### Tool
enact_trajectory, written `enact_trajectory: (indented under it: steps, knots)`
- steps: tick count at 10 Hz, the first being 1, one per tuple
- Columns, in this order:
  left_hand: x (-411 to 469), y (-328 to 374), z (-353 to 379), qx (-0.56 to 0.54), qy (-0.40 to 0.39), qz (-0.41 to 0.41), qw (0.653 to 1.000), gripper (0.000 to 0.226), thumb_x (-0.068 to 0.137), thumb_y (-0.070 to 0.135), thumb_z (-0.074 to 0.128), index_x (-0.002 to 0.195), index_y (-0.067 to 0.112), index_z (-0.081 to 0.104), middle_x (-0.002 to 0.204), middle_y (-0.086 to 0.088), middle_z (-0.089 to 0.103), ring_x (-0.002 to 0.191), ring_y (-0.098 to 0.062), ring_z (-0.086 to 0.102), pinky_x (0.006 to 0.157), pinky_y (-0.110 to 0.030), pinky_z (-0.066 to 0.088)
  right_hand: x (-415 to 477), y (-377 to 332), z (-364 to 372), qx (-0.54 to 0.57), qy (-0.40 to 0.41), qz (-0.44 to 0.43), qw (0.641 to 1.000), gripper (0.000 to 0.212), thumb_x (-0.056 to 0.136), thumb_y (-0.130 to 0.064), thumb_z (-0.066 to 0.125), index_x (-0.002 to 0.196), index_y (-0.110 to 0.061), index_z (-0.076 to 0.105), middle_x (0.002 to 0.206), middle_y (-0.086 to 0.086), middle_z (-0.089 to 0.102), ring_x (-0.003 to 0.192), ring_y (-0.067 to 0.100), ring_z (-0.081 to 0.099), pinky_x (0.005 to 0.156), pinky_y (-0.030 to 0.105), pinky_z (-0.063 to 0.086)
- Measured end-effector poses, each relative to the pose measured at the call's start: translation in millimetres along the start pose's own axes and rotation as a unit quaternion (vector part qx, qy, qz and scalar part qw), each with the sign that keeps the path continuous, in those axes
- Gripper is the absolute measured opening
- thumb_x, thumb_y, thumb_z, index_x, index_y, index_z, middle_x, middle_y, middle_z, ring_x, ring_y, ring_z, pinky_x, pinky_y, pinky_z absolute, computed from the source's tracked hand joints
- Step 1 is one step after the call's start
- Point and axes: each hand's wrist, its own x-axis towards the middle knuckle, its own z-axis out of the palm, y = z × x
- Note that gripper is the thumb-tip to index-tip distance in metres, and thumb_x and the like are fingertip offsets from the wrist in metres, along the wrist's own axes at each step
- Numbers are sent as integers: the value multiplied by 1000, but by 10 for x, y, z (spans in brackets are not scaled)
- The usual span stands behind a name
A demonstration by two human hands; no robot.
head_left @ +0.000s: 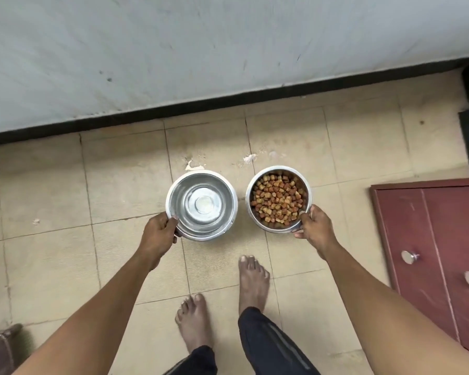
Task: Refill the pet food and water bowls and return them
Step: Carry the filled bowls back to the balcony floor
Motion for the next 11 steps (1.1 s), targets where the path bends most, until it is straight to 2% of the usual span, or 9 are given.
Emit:
enact_trajectory:
  steps: [2, 3, 6, 7, 8, 9, 10, 11]
  knots:
    - [656, -454, 430, 0, -1, -17, 1000, 22, 103, 16, 50, 97, 2, 67, 74, -12, 67, 69, -23, 59, 61, -35, 48, 746, 409, 259, -27, -1, 17, 999, 18, 108, -13, 49, 119, -2, 58, 114, 20, 68, 73, 26, 73, 62, 36, 64]
    - [865, -573, 570, 4, 3, -22, 1000, 23, 103, 14, 49, 101, 0, 67, 75, -12, 67, 68, -22, 59, 59, -33, 48, 987, 542, 348, -34, -8, 18, 999, 18, 108, -14, 48, 118, -4, 59, 118, 22, 68, 83, 32, 76, 63, 37, 63]
    - [1161, -758, 762, -2, 8, -46, 999, 21, 103, 17, 52, 98, 4, 68, 77, -13, 65, 66, -22, 57, 59, -34, 48, 1205, 676, 380, -41, -12, 33, 999, 20, 108, -14, 48, 124, -5, 58, 120, 19, 67, 78, 22, 72, 60, 31, 62]
    - [1167, -784, 797, 1, 12, -50, 999, 19, 103, 15, 52, 93, 8, 67, 78, -14, 65, 66, -22, 57, 58, -33, 48, 1198, 671, 367, -31, -16, 28, 999, 18, 109, -14, 47, 120, -6, 58, 115, 20, 69, 72, 22, 72, 55, 28, 60]
    - [1173, -803, 815, 4, 12, -53, 999, 20, 103, 16, 52, 98, 5, 68, 80, -15, 66, 67, -23, 58, 59, -34, 49, 1165, 628, 365, -35, -19, 28, 999, 14, 109, -14, 45, 114, -7, 56, 102, 22, 72, 66, 22, 72, 52, 27, 59]
    - [1151, -806, 828, 14, 15, -55, 998, 21, 103, 20, 52, 95, 6, 66, 80, -15, 66, 70, -27, 58, 63, -37, 49, 1136, 583, 362, -28, -18, 36, 999, 16, 108, -14, 46, 111, -3, 57, 94, 27, 74, 67, 26, 72, 55, 30, 60]
    - [1098, -774, 836, 25, 13, -53, 998, 24, 104, 25, 51, 90, 11, 64, 82, -15, 66, 75, -29, 60, 62, -36, 51, 1084, 573, 353, -9, -24, 54, 998, 18, 107, -16, 50, 112, -3, 60, 91, 26, 76, 68, 25, 72, 53, 28, 58]
    - [941, -669, 837, 50, 23, -70, 996, 38, 104, 39, 45, 109, 5, 62, 95, -18, 69, 84, -31, 66, 65, -38, 54, 982, 524, 346, 1, -25, 85, 996, 23, 105, -24, 55, 119, -7, 61, 98, 19, 77, 76, 26, 76, 64, 36, 63]
